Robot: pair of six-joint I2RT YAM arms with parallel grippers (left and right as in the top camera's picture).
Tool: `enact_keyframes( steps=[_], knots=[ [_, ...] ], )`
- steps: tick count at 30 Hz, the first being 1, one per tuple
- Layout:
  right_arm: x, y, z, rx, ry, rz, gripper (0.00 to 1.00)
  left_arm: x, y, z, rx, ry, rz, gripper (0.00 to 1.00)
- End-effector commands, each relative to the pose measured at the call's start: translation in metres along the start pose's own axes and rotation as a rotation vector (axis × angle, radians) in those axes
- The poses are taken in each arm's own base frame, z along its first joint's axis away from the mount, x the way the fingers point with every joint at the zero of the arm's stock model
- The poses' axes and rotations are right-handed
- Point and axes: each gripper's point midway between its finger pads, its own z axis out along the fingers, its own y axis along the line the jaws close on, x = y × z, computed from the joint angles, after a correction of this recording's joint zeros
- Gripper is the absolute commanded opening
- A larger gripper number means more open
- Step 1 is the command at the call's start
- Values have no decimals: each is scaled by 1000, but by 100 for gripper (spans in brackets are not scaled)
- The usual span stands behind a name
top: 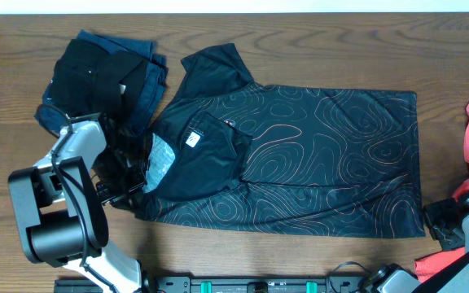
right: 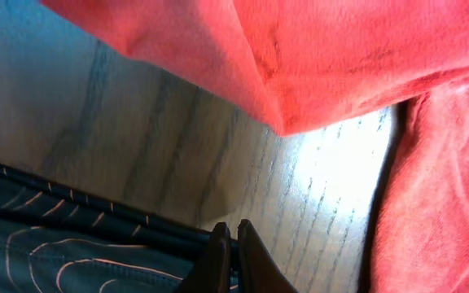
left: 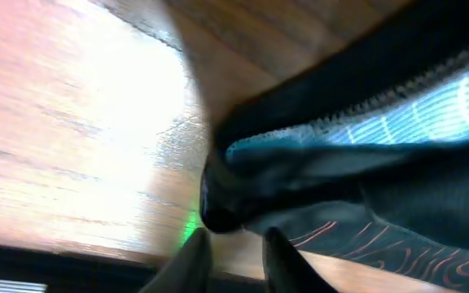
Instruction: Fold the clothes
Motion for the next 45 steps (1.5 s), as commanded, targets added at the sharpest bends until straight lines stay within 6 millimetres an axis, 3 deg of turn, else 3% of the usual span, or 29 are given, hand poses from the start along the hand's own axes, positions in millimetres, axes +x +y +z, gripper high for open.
enact_keyframes(
  steps=[1, 5, 8, 10, 13, 18, 21, 23, 25, 29, 34, 38, 45],
  knots=[
    [-8, 14, -8, -62, -20, -7, 6, 8, -5, -2, 17, 14, 10, 56],
    [-13, 66, -31, -331, 5, -166, 17, 19, -12, -6, 39, 48, 48, 57],
    [-23, 108, -72, -552, -10, -251, 21, 25, -25, -26, 115, 44, 90, 53],
    [-29, 136, -103, -682, -35, -314, 24, 25, -34, -48, 164, -12, 108, 53],
    [-35, 172, -146, -792, -103, -418, 30, 24, -53, -99, 269, -153, 156, 53],
    [-38, 220, -180, -811, -246, -561, 40, 31, -99, -180, 461, -449, 369, 66],
    [-39, 242, -178, -788, -271, -589, 42, 36, -128, -214, 504, -597, 502, 67],
    [-34, 257, -169, -793, -242, -614, 43, 39, -150, -226, 514, -655, 584, 67],
    [-28, 267, -152, -777, -202, -629, 47, 38, -170, -228, 518, -687, 652, 67],
    [-24, 271, -115, -728, -122, -625, 47, 19, -203, -212, 482, -689, 712, 67],
    [-18, 271, -84, -700, -42, -620, 47, -29, -235, -194, 490, -711, 734, 67],
    [-2, 274, -84, -758, 29, -667, 54, -68, -258, -192, 514, -792, 745, 67],
    [19, 261, -84, -754, 149, -654, 53, -151, -257, -190, 334, -1024, 640, 67]
  ],
)
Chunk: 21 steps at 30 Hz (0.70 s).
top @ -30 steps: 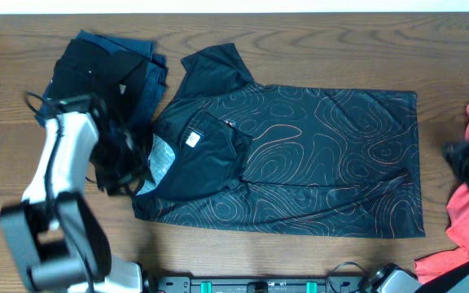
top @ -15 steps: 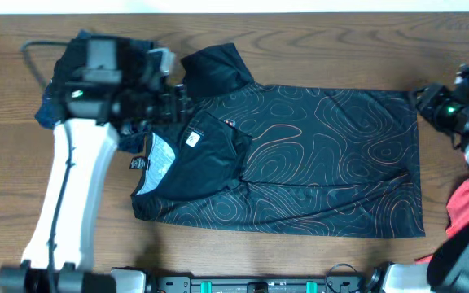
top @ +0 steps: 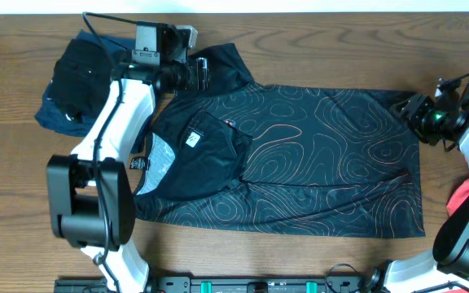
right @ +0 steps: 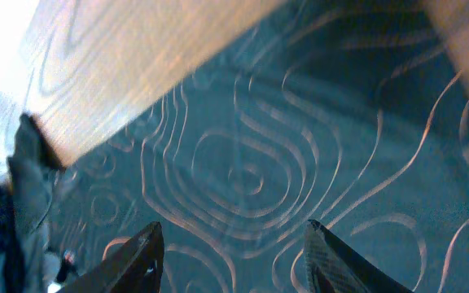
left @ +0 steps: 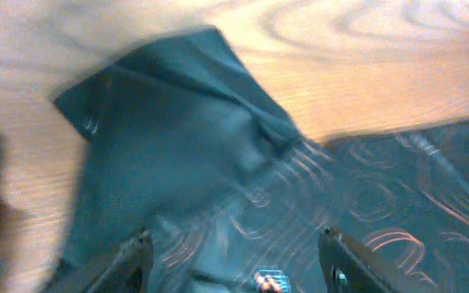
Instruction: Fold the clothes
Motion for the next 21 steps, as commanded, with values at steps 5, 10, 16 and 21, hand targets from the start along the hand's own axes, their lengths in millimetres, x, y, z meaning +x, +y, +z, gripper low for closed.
enact_keyframes(
  steps=[5, 10, 16, 21],
  knots=[
    [24, 4, -2, -26, 103, 28, 53, -17, 62, 39, -248, -105, 43, 67],
    [30, 5, -3, -36, 130, 44, 52, -24, 76, 68, -262, -176, 66, 67],
    [34, 13, -4, -82, 148, 50, 48, -18, 92, 98, -267, -207, 95, 66],
    [38, 12, -5, -79, 163, 52, 49, -2, 106, 113, -278, -175, 79, 66]
  ],
)
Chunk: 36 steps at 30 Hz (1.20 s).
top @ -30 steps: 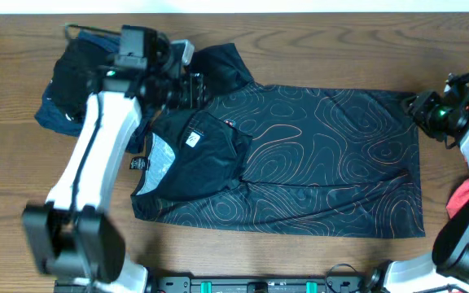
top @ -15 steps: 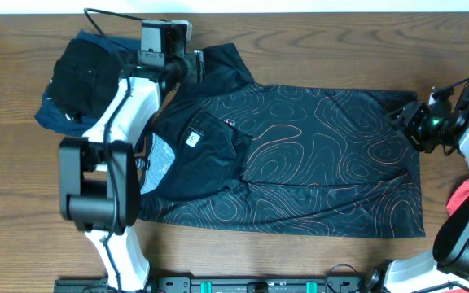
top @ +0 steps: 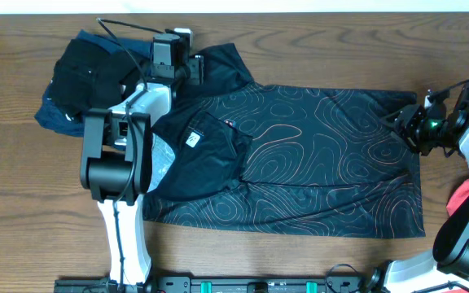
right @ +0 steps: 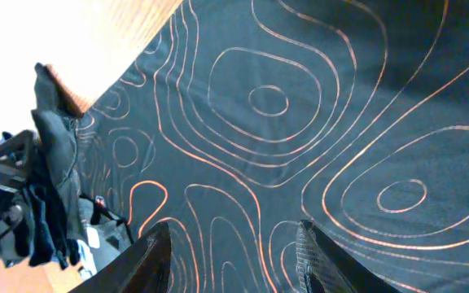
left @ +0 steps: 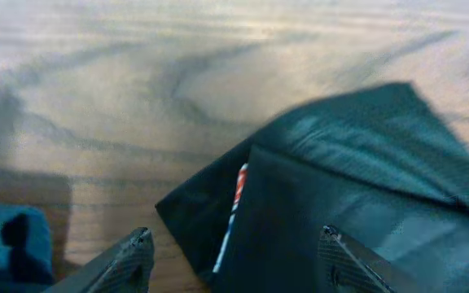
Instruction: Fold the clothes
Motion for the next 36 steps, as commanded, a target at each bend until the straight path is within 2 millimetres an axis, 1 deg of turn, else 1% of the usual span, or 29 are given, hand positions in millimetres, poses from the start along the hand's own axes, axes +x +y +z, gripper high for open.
enact_keyframes(
  steps=[1, 3, 6, 7, 8, 10, 12, 13, 14, 18, 21, 25, 27, 30, 33, 36],
  knots=[
    [1, 6, -1, -26, 9, -23, 48, 12, 13, 10, -25, 20, 9, 67],
    [2, 5, -1, -24, 14, -25, 48, 20, 14, 15, -25, 34, 7, 66],
    [4, 5, -1, -22, 21, -21, 47, 27, 8, 18, 4, 52, 6, 55],
    [4, 5, -1, -22, 21, -21, 47, 27, 5, 18, 21, 52, 6, 49],
    [4, 5, -1, -22, 21, -21, 46, 26, 2, 18, 36, 51, 6, 46],
    [5, 5, -1, -22, 24, -18, 45, 25, -3, 17, 67, 48, 6, 37],
    [6, 4, -1, -21, 28, -15, 45, 26, -10, 17, 105, 51, 5, 22],
    [7, 4, -1, -20, 31, -13, 45, 26, -12, 16, 120, 51, 5, 11],
    [7, 4, -1, -19, 32, -12, 45, 26, -13, 16, 127, 51, 4, 6],
    [8, 4, -1, -18, 35, -10, 45, 23, -12, 14, 124, 49, 2, 6],
    [8, 4, -1, -17, 38, -17, 45, 10, -14, 5, 126, 27, 3, 6],
    [8, 4, -1, -18, 34, -30, 45, -25, -21, -22, 144, -37, 16, 6],
    [5, 4, -1, -18, 26, -48, 45, -39, -24, -38, 145, -51, 22, 6],
    [1, 2, -1, -5, 7, -72, 45, -53, -27, -59, 145, -58, 31, 6],
    [-6, -2, -1, 20, -20, -86, 45, -58, -29, -77, 143, -47, 69, 6],
    [-14, -3, -2, 35, -52, -104, 46, -53, -30, -90, 141, -1, 61, 6]
  ],
)
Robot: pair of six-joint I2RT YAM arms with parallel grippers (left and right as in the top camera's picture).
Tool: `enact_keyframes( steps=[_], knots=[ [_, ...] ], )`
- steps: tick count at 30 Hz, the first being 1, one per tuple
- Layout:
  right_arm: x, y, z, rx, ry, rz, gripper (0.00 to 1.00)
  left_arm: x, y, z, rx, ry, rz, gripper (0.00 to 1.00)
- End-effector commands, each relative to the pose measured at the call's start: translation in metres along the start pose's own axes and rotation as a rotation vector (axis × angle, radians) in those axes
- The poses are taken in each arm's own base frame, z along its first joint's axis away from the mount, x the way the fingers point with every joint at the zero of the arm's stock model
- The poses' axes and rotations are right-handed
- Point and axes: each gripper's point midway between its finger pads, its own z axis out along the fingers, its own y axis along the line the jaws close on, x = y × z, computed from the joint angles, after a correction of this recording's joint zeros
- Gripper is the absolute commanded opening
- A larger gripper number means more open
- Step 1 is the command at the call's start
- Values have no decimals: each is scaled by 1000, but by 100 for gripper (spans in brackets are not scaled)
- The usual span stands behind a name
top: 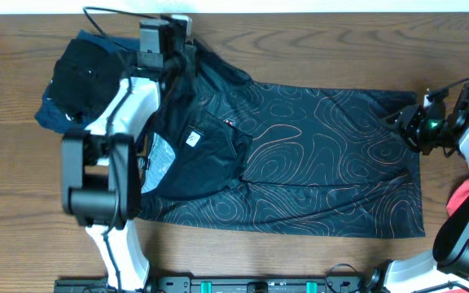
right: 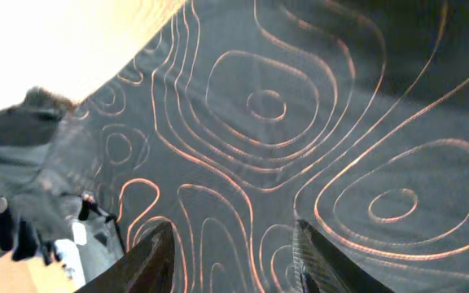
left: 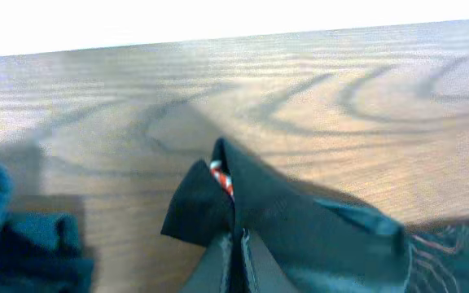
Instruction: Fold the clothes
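A dark T-shirt with copper contour lines lies spread across the table, neck end to the left. Its far sleeve sits bunched by my left gripper. In the left wrist view that gripper is shut on the sleeve's edge, which stands up from the wood. My right gripper hovers over the shirt's far right corner. In the right wrist view it is open, with only patterned fabric under it.
A pile of dark and blue clothes lies at the far left, just beside the sleeve; part of it shows as blue cloth. A red garment lies at the right edge. The table's far edge runs close behind the left gripper.
My left gripper, open at the sleeve's edge before, is now shut on it, and the sleeve has bunched up narrower. The right gripper stays open over the far right corner, barely shifted.
First my left gripper was low at the shirt's near left edge and the right, shut, by its near right corner beside the red garment. Then both stood open at the far side, over the sleeve and the far right corner. Now the left holds the sleeve.
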Motion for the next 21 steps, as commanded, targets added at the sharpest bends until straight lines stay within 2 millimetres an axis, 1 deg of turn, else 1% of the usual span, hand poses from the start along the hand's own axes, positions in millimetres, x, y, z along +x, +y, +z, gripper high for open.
enact_keyframes(
  steps=[1, 3, 5, 8, 11, 13, 14, 16, 17, 18, 21],
  knots=[
    [-9, -3, -1, 28, -33, -40, 46, 1, -2, -12, 7, 28, 17, 6],
    [-14, -5, -2, 41, -52, -50, 46, 10, -3, -17, 6, 74, 5, 6],
    [-17, -7, -2, 54, -66, -56, 47, 24, -4, -22, 5, 136, -10, 6],
    [-19, -7, -2, 55, -73, -61, 47, 55, -5, -29, 2, 263, -42, 6],
    [-20, -6, -2, 54, -78, -64, 47, 84, -6, -39, -1, 386, -72, 9],
    [-21, -6, -2, 53, -83, -67, 48, 92, -7, -42, -2, 425, -82, 12],
    [-22, -6, -2, 52, -85, -69, 48, 94, -7, -43, -2, 431, -84, 16],
    [-23, -5, -2, 50, -90, -73, 48, 92, -7, -43, -2, 422, -81, 36],
    [-24, -5, -2, 50, -93, -74, 48, 88, -6, -41, -2, 406, -77, 45],
    [-24, -5, -3, 50, -94, -74, 49, 81, -6, -39, -1, 378, -70, 58],
    [-25, -5, -3, 50, -96, -75, 49, 55, -5, -31, 3, 268, -44, 79]
  ],
)
